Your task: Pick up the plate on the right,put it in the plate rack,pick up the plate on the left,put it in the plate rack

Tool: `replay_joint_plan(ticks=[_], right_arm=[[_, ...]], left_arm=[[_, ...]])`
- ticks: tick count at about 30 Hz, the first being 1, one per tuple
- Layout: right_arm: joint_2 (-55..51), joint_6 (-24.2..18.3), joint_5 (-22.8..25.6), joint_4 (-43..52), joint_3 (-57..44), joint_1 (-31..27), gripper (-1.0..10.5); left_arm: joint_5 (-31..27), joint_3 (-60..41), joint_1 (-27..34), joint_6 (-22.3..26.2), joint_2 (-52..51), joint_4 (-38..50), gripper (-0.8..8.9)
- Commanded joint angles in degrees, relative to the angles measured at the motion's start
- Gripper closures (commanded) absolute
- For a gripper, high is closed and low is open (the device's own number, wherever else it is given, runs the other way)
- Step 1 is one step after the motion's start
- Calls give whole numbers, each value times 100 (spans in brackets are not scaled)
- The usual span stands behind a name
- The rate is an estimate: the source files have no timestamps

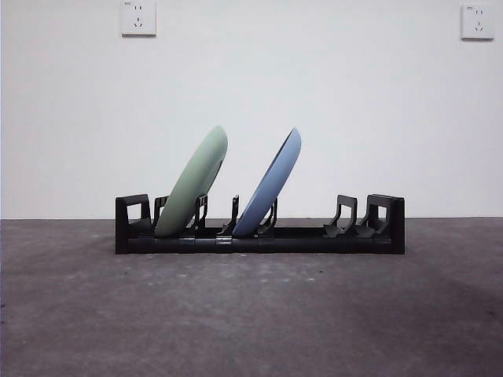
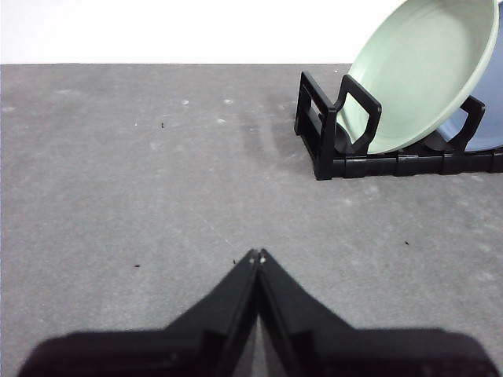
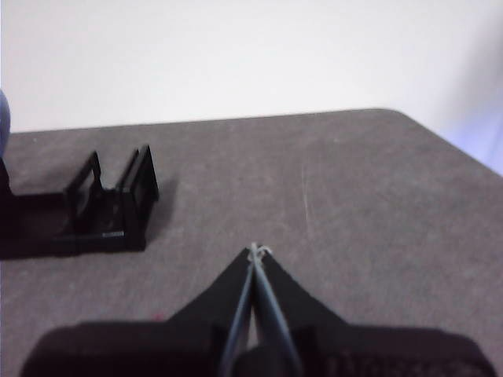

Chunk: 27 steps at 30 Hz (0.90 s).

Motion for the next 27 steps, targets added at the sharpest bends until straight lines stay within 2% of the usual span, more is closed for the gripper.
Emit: replay_joint_plan(ticks=[1, 12, 27], right_arm=[[-149, 210, 9, 28, -275, -4, 944], [-166, 590, -35, 24, -599, 0, 944], [-160, 584, -11, 20, -597, -7, 944]], left_arm=[[-15, -63, 17, -59, 0, 44, 817], [-15, -61, 17, -57, 0, 46, 817], [-15, -61, 17, -57, 0, 46, 817]])
